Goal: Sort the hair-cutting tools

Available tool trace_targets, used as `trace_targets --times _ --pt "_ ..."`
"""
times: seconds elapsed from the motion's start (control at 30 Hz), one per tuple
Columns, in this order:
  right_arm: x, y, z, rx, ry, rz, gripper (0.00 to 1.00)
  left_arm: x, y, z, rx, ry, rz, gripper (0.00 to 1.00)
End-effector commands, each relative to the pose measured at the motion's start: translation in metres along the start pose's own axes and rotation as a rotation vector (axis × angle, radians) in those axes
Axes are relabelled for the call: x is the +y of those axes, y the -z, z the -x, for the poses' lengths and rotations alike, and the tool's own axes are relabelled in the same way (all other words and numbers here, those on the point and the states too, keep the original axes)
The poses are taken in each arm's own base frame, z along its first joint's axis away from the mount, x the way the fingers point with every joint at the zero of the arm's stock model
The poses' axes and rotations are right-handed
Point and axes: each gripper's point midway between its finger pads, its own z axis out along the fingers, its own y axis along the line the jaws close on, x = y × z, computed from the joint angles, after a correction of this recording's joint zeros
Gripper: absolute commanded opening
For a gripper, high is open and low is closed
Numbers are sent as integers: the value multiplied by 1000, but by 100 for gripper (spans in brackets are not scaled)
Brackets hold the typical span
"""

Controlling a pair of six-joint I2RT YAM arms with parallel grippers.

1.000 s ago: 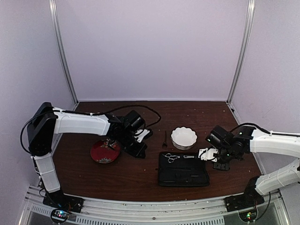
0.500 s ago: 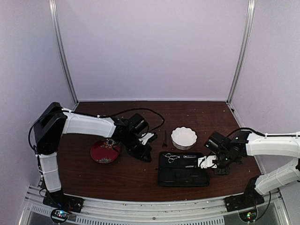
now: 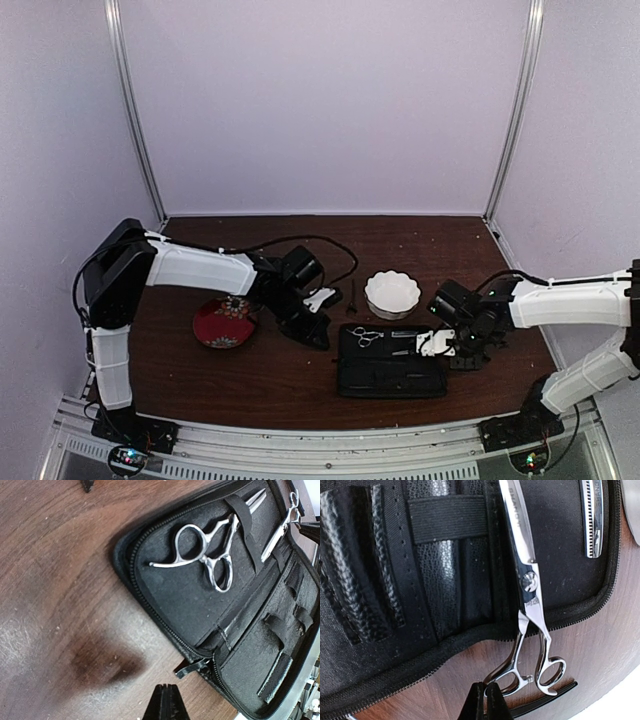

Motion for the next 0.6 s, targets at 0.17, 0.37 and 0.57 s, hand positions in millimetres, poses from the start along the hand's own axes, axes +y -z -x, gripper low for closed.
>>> trace_targets --times 0.17,0.37,0.57 --pt "-17 4 17 -38 -34 -33 0 -10 -6 10 -16 -29 -36 0" --pt "-19 4 29 -55 -45 -6 0 -10 -9 5 1 -22 -48 0" --pt "-17 2 29 -46 -34 0 0 -9 -12 3 7 -19 -46 0"
